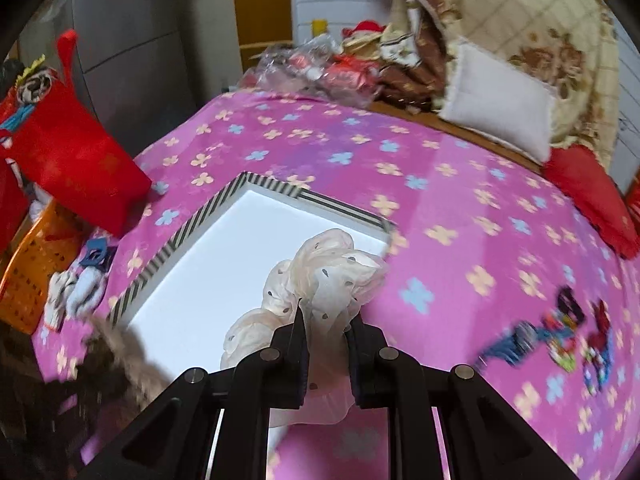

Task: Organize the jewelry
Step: 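Grasp the brown bow scrunchie with the left gripper while the right grasps the cream scrunchie, then release both scrunchies into the white tray and open both grippers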

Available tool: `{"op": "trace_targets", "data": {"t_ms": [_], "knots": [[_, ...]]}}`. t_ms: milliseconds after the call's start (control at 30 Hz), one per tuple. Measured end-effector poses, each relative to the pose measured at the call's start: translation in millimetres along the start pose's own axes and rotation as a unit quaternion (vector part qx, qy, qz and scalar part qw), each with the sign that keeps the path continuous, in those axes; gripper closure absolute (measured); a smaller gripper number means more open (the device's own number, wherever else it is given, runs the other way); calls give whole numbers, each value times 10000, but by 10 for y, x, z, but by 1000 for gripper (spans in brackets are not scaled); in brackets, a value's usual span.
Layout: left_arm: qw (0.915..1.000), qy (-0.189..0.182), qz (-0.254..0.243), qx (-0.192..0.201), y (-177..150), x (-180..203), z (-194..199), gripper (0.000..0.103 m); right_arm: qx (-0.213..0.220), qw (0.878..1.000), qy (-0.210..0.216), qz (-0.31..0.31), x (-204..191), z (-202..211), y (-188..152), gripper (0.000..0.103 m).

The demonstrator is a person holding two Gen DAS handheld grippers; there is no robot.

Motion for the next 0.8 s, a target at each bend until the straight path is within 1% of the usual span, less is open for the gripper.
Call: {"op": "trace_targets", "data": {"t_ms": [67,100,233,300,333,367,400,433,467,500,533,633,733,800], "knots": [[9999,-51,43,95,0,-36,-2,86,-111,9999,-38,92,-37,-242,150,88],[9997,-60,20,216,5,-46,8,86,-180,9997,-55,130,-49,-365,215,88],[9981,-147,-76,587,40,-31,42,86,-479,9979,-344,271,42,-788,353,88],[9968,-277,-76,749,63,-23,65,77,-624,9966,-468,266,114,-925,355,85],[9959,-346,-76,828,72,-21,78,67,-666,9961,-518,242,152,-977,354,82],[9945,-428,-69,952,78,-20,94,56,-671,9960,-544,221,178,-1000,351,73],[9934,-479,-58,1042,82,-26,107,50,-643,9960,-581,203,203,-1011,355,66],[9925,-530,-62,1097,89,-20,121,44,-587,9962,-616,186,225,-1010,359,62],[9911,-635,-108,1163,88,3,136,41,-552,9961,-658,180,242,-1004,359,58],[9901,-702,-168,1200,87,30,142,40,-531,9960,-697,177,256,-994,362,57],[9893,-723,-230,1245,81,56,144,38,-513,9960,-707,168,260,-987,365,56],[9885,-691,-387,1285,63,118,120,38,-389,9960,-796,82,291,-856,372,56],[9870,-706,-460,1367,50,155,146,38,-140,9947,-1015,52,365,-565,330,56],[9862,-674,-444,1444,54,145,170,38,-26,9933,-1156,65,444,-319,200,54]]}}
Point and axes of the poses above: each gripper's, at about its wrist camera, not at the fingertips, and z roughly against the way its jaws point, x to its right, y to its top, the point moved 9 cm from there along -z, roughly the way its jaws point, and after that the axes turned 10 degrees about z, right-handed, at the moved point
